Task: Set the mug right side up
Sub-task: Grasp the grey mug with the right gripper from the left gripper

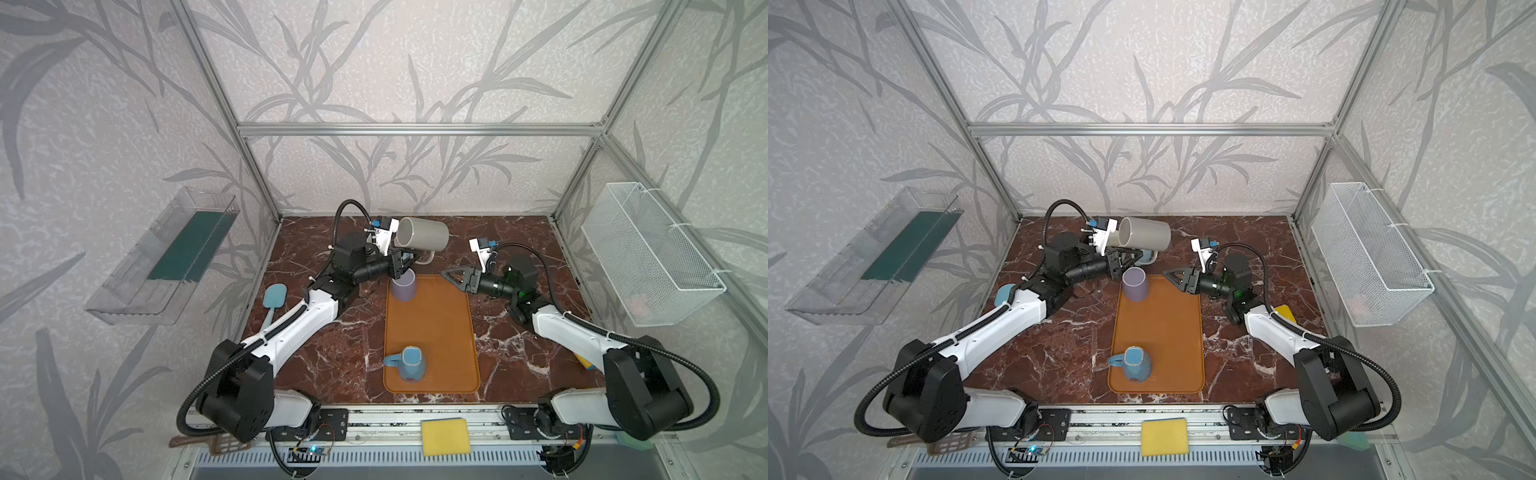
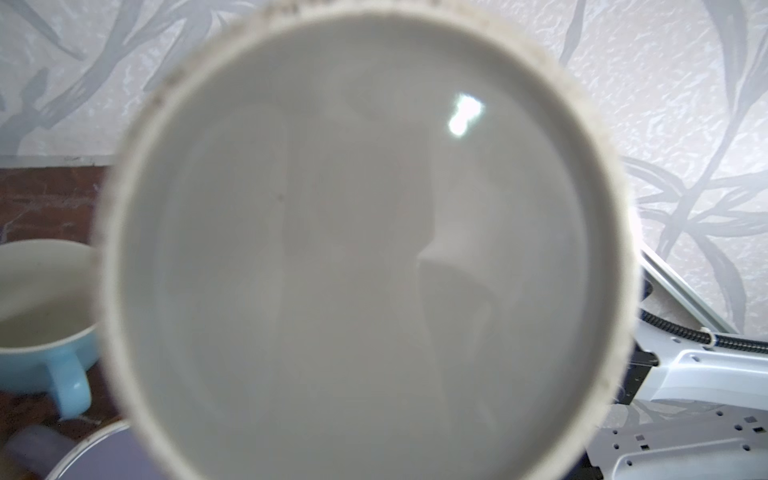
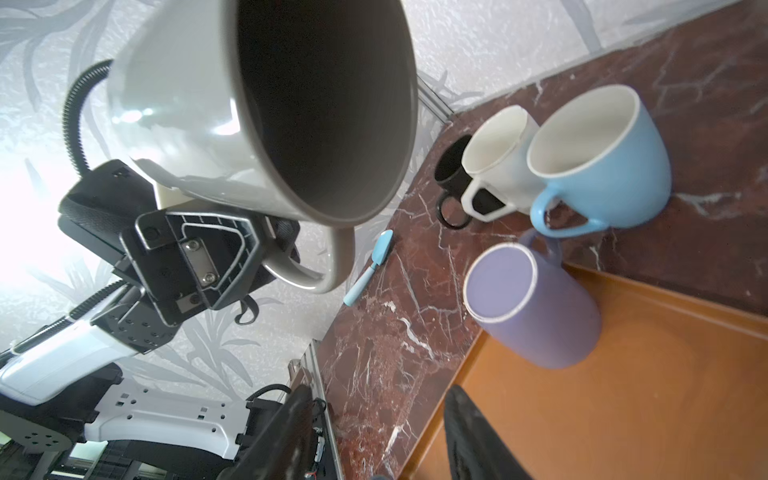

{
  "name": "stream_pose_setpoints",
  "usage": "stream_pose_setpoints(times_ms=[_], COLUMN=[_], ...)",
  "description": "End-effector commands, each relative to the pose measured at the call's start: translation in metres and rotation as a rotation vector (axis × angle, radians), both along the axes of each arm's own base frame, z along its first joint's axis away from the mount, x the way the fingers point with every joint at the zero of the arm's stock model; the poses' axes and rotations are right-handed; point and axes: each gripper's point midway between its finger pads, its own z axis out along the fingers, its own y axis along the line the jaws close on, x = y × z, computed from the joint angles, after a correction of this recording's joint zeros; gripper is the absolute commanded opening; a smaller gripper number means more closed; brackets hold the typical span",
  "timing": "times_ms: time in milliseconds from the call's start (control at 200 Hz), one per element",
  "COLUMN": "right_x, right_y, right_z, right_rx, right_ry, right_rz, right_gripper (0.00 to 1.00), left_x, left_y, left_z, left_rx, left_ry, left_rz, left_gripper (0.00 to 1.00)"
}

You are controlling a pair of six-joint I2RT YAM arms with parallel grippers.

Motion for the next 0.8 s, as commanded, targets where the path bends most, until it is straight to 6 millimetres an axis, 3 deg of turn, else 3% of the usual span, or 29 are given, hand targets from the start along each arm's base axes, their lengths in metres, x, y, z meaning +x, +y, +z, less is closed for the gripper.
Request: stream_pose_setpoints(times_ms=[0,420,795], right_x=[0.004,0.022,0.027], right_y=[0.004,0.012,0.021], right_z=[0.029,0.077,0.098], right_rx=[0.053,0.231,0.323], right_ry=[-0.071,-0.139,-0.172], right_rz=[0.032,0.066,0.091], right_gripper=[0.56,0.58,0.57], left_x=[-0.011,-0.021,-0.023], left_y=[0.000,0.000,-0.001], left_z=[0.061,0.068,0.073], left_rx=[-0.166,-0.201,-0.231], left_ry=[-0.175,-0.183,-0.187], left_rz=[-0.069,-0.122,-0.143], left_gripper=[0.00,0.00,0.00])
